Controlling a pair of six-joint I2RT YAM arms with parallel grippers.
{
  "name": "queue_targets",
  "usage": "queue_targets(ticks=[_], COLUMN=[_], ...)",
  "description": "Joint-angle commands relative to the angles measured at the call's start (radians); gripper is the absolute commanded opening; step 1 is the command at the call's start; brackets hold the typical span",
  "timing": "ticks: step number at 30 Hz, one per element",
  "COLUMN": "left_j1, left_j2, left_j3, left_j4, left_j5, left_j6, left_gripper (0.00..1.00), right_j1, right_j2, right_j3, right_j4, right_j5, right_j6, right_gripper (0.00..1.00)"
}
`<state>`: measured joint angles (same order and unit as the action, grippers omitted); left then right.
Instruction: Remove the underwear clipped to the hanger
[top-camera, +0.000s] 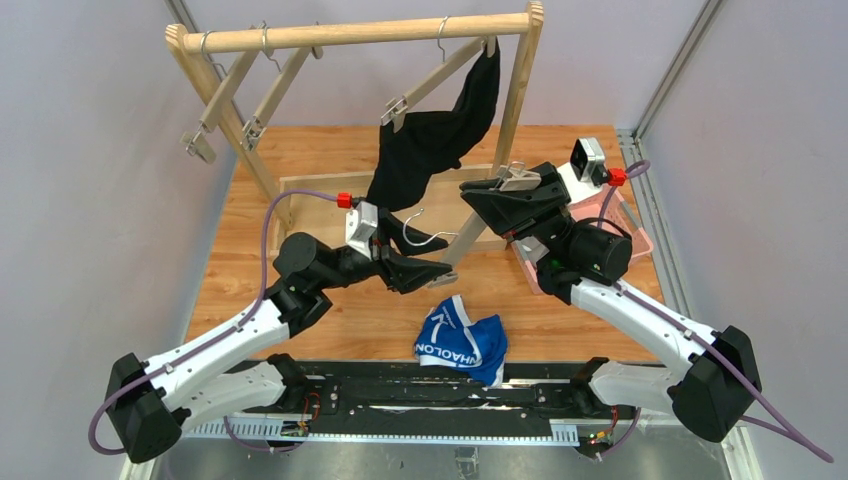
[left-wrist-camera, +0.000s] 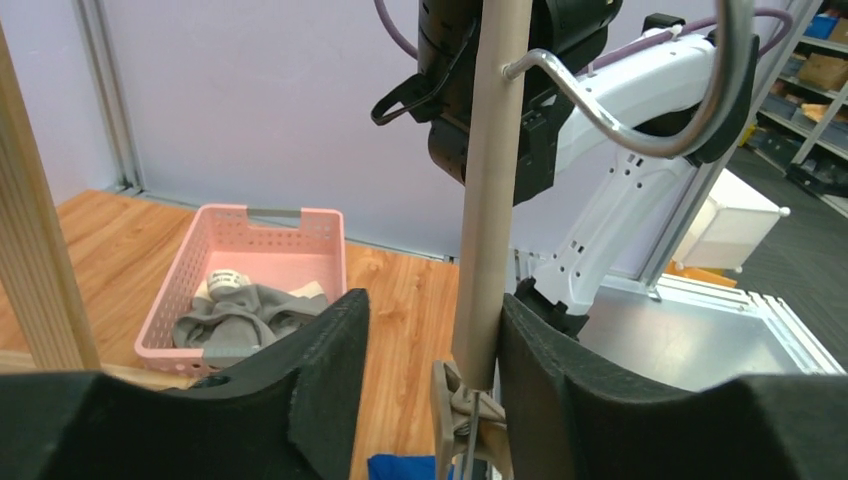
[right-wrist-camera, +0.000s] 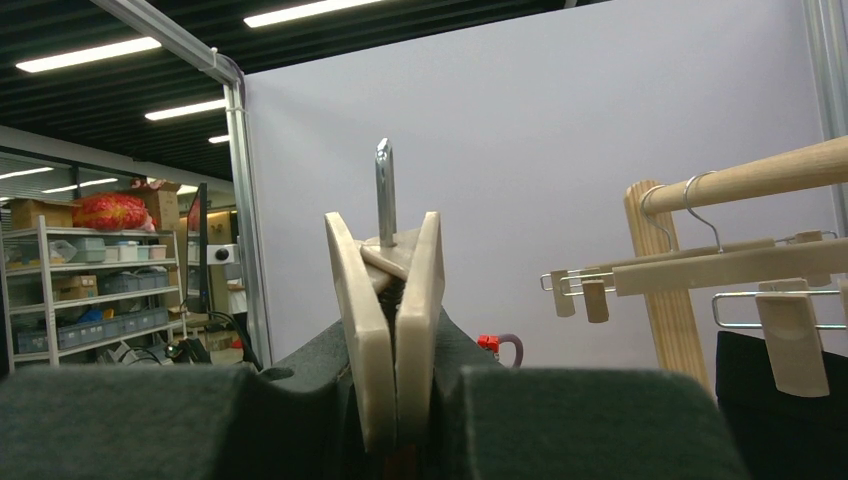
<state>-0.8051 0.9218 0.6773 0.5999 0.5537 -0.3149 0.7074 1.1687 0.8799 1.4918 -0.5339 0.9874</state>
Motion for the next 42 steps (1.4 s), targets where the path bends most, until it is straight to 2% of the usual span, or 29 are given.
queue_targets(ticks=[1,5,6,7,9,10,13,14,20,23,24,29,32,34,36,39,42], left_j1=[-0.005,-0.006,-0.008,-0.009,-0.012,-0.012,-0.016,-0.016,-0.016,-0.016,-0.016,-0.015,-0.016,-0.016,-0.016,-0.016,-0.016], left_j2=[0.033,0.056,0.059,0.062,0.069,0.068,0.045,0.034,-0.02,-0.049,-0.058,-0.11,-0.135,-0.138,-0.147,-0.197,-0.259], left_j3=[0.039,0.049,0.05,0.052,0.059,0.057,0.05,0.051,0.102,0.128,0.14,0.214,0.305,0.396,0.475,0.535,0.569], left_j4=[0.11,0.142,0.142,0.143,0.143,0.143,0.143,0.143,0.042,-0.042,-0.075,-0.312,-0.628,-0.866,-1.066,-1.241,-1.353], left_j5=[-0.015,0.012,0.015,0.018,0.031,0.018,-0.012,-0.019,-0.026,-0.047,-0.051,-0.122,-0.241,-0.347,-0.453,-0.54,-0.555], left_j6=[-0.041,-0.061,-0.061,-0.061,-0.066,-0.074,-0.083,-0.089,-0.095,-0.068,-0.055,0.03,0.111,0.164,0.194,0.206,0.198], left_gripper=[0.51,0.44,0.38,0.28,0.03,0.01,0.0,0.0,0.0,0.0,0.0,0.0,0.01,0.0,0.0,0.0,0.0], right_j1=[0.017,0.019,0.018,0.019,0.019,0.018,0.019,0.018,0.018,0.018,0.019,0.018,0.019,0.022,0.041,0.093,0.117], right_j2=[-0.005,-0.001,-0.001,0.0,0.0,0.0,0.002,0.0,-0.001,-0.006,-0.006,-0.03,-0.095,-0.17,-0.252,-0.345,-0.406], right_j3=[0.02,0.02,0.021,0.021,0.019,0.018,0.007,0.002,-0.013,-0.031,-0.037,-0.048,-0.056,-0.049,-0.025,0.006,-0.012], right_j4=[0.044,0.043,0.043,0.042,0.043,0.043,0.04,0.039,0.016,-0.013,-0.02,-0.118,-0.328,-0.588,-0.924,-1.299,-1.509], right_j5=[-0.014,-0.012,-0.013,-0.013,-0.009,-0.004,0.011,0.015,0.02,0.032,0.031,-0.018,-0.058,-0.057,0.002,0.169,0.32], right_j6=[-0.013,-0.017,-0.016,-0.017,-0.019,-0.018,-0.018,-0.018,-0.026,-0.039,-0.045,-0.098,-0.207,-0.344,-0.52,-0.751,-0.856], right_gripper=[0.01,0.01,0.01,0.01,0.01,0.0,0.01,0.07,0.47,0.7,0.75,0.75,0.75,0.76,0.76,0.76,0.76])
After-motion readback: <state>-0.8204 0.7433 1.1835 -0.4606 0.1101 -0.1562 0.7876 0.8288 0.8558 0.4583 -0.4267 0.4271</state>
